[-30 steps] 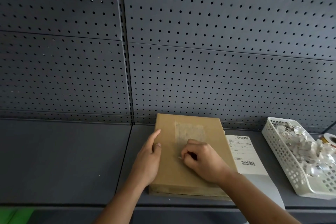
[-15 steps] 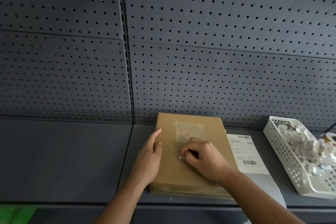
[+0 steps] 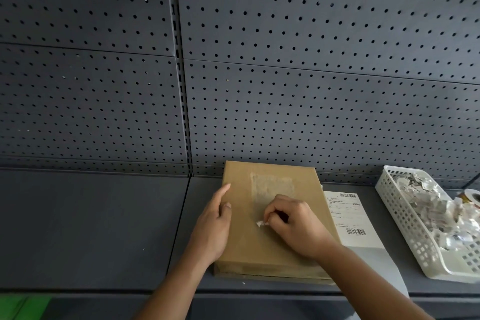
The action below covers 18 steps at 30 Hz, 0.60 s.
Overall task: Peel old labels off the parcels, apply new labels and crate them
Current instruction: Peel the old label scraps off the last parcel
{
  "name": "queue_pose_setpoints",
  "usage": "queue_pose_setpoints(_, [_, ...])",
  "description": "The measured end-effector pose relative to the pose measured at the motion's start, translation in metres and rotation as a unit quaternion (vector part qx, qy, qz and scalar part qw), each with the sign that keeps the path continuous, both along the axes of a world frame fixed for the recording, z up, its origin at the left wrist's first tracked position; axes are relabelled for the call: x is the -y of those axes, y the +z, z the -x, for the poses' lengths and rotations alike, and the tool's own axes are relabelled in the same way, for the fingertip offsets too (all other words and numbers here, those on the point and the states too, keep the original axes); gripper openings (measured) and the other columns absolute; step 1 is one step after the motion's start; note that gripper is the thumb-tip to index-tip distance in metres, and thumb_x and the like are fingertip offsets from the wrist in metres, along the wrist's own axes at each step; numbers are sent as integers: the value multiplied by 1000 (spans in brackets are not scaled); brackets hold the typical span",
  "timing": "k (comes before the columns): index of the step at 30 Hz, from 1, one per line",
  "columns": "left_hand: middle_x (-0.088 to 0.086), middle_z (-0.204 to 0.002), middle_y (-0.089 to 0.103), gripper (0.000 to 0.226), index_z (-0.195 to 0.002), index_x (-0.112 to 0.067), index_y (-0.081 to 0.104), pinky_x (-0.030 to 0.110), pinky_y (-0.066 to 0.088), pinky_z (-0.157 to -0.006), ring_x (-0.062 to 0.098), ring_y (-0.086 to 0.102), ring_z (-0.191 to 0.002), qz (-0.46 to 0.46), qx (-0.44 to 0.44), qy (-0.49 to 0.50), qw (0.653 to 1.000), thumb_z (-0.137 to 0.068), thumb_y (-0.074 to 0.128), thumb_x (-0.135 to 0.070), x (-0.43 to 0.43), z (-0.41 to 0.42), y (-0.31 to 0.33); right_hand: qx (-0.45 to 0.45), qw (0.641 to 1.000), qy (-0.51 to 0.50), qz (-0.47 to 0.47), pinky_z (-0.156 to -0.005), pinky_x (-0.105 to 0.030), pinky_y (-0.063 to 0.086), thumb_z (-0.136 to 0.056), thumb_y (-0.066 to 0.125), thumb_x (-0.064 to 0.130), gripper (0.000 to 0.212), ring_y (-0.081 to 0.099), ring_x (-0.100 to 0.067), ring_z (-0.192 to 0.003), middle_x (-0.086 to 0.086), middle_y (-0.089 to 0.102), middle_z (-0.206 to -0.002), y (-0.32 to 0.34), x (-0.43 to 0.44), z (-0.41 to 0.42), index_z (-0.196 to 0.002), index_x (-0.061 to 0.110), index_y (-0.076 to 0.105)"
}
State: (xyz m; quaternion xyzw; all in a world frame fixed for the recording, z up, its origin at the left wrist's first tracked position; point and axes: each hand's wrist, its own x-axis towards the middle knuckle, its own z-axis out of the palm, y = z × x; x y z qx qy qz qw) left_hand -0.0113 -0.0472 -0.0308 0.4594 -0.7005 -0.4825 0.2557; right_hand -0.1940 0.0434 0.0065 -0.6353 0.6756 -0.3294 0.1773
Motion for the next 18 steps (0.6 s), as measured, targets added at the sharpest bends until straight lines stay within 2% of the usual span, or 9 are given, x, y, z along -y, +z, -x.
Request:
queue_pose_setpoints(8, [-17,-160,32,44,-147,-58,30,26,32,-106,7,34,-144,-11,-5,4,1000,-108,33,-37,0,1,0,-24,999,-18,23,-72,-17,50,-88,59,5,19,62,-6,-78,13,62,-87,-8,0,-6,-80,16,72])
queue_pose_setpoints(15, [-17,-159,33,44,-146,-59,31,26,33,-105,8,35,-143,-12,-6,5,1000,-108,34,-37,1,0,-1,-34,999,-3,21,-68,-13,47,-86,61,6,17,60,-6,-75,14,60,-82,-9,-3,-8,-76,16,70])
queue_pose_setpoints(18, [-17,-160,33,44,-146,-59,30,25,31,-104,7,34,-144,-10,-5,5,1000,-108,34,-38,1,1,-2,-12,998,-48,31,-70,-10,45,-87,61,6,18,62,-5,-78,14,63,-84,-7,-4,-5,-79,18,71])
